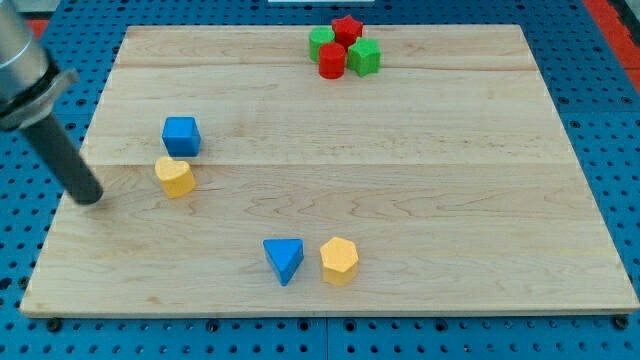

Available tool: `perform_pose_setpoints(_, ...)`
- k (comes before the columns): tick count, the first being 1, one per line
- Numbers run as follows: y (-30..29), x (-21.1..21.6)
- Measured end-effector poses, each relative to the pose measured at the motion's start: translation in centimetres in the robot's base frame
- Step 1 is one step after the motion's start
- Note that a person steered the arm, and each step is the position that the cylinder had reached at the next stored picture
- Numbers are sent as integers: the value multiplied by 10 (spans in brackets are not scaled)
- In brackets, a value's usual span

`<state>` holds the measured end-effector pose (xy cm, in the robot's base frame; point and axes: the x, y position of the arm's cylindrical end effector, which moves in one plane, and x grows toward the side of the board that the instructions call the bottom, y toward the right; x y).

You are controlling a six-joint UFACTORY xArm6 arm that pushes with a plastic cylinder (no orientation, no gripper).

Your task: Move the yellow heart to the right side of the yellow hexagon

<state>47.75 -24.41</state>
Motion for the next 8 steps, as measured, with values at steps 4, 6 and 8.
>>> perform_pose_setpoints(4,146,-34)
perform_pose_setpoints(6,224,-18)
perform_pose_setpoints(8,272,39)
